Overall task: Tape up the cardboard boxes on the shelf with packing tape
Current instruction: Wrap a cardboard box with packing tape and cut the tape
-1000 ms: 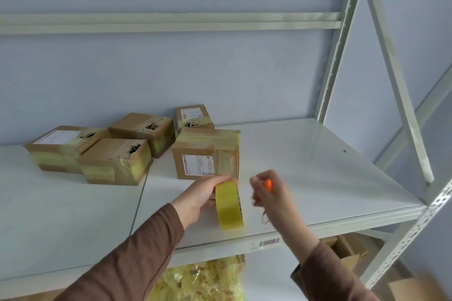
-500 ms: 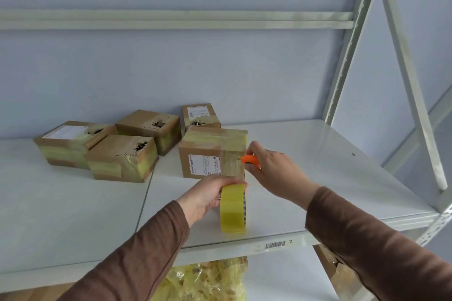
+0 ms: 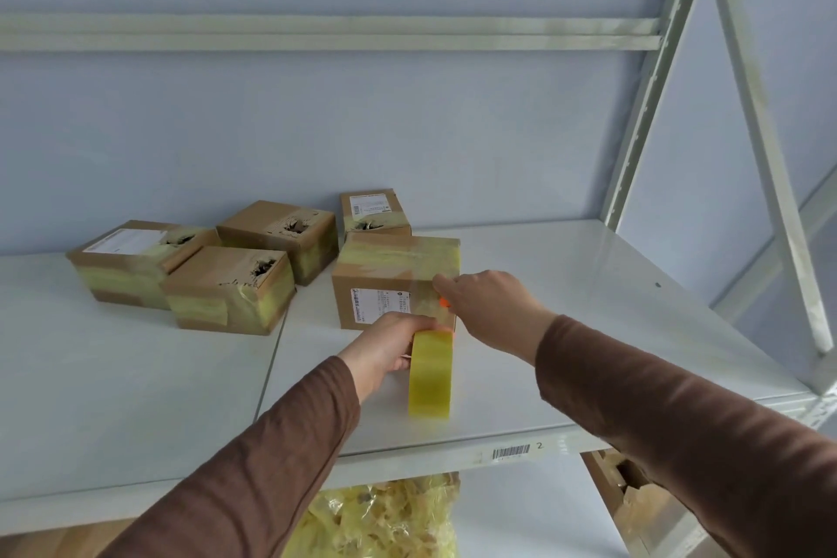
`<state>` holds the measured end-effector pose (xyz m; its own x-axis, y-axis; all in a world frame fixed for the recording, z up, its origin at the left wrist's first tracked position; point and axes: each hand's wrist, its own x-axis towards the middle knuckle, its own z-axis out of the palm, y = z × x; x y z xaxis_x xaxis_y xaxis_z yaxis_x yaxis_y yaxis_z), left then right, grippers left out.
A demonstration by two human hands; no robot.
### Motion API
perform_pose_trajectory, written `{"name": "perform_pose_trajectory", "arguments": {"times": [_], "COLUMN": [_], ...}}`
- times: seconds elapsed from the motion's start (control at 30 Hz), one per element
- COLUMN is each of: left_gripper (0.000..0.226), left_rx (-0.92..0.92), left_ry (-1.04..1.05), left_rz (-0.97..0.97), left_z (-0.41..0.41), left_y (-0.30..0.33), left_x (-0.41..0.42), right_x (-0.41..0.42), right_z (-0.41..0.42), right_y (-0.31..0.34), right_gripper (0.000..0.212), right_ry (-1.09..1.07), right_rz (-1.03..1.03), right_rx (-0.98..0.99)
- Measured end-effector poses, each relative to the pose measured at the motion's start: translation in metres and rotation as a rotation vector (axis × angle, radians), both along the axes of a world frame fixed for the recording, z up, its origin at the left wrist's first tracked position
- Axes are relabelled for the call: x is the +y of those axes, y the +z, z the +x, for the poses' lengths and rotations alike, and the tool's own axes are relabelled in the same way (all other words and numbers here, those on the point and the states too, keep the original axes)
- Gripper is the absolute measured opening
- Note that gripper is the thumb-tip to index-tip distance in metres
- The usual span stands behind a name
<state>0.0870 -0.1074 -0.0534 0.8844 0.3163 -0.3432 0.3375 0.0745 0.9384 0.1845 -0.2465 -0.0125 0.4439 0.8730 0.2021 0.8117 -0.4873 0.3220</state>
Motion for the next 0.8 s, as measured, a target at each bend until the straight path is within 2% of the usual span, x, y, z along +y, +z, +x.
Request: {"name": "perform_pose_trajectory", "arguments": {"times": [0.13, 0.23, 0.27, 0.33, 0.4, 0.43, 0.53, 0.6, 0.7, 0.8], "left_gripper": [0.028, 0.015, 0.014, 0.021, 0.031, 0.032, 0.036, 0.04, 0.036, 0.035], "left_rx": [0.042, 0.07, 0.072, 0.074, 0.076, 0.076, 0.112, 0.165, 0.246, 0.277], "left_ry": [0.0, -0.018, -0.015, -0.006, -0.018, -0.024, -0.037, -0.077, -0.165, -0.216], "left_rz": [0.005, 0.057, 0.064, 0.055, 0.048, 0.051, 0.074, 0.134, 0.182, 0.114], "left_z": [0.005, 0.002, 0.002, 0.003, 0.006, 0.007, 0.008, 0.007, 0.002, -0.007], "left_y": [0.005, 0.006, 0.006, 0.007, 0.008, 0.008, 0.008, 0.008, 0.011, 0.011], "left_x": [0.003, 0.008, 0.01, 0.014, 0.014, 0.013, 0.011, 0.013, 0.026, 0.034], "right_x": [-0.002, -0.03, -0.037, -0.041, -0.031, -0.023, 0.0, 0.007, 0.01, 0.01], "right_z": [0.009, 0.023, 0.027, 0.034, 0.035, 0.032, 0.019, 0.014, 0.016, 0.014], "right_y": [0.006, 0.001, 0.002, 0.014, 0.024, 0.025, 0.007, -0.008, -0.018, -0.025], "right_gripper": [0.029, 0.022, 0.016, 0.013, 0.02, 0.02, 0.03, 0.028, 0.024, 0.026], "right_ry": [0.002, -0.087, -0.109, -0.076, 0.031, 0.066, -0.006, -0.083, -0.062, -0.019], "right_rz": [-0.12, -0.257, -0.193, 0.111, 0.434, 0.526, 0.572, 0.601, 0.678, 0.657], "right_rx": [-0.057, 0.082, 0.199, 0.455, 0.539, 0.532, 0.502, 0.475, 0.424, 0.371]}}
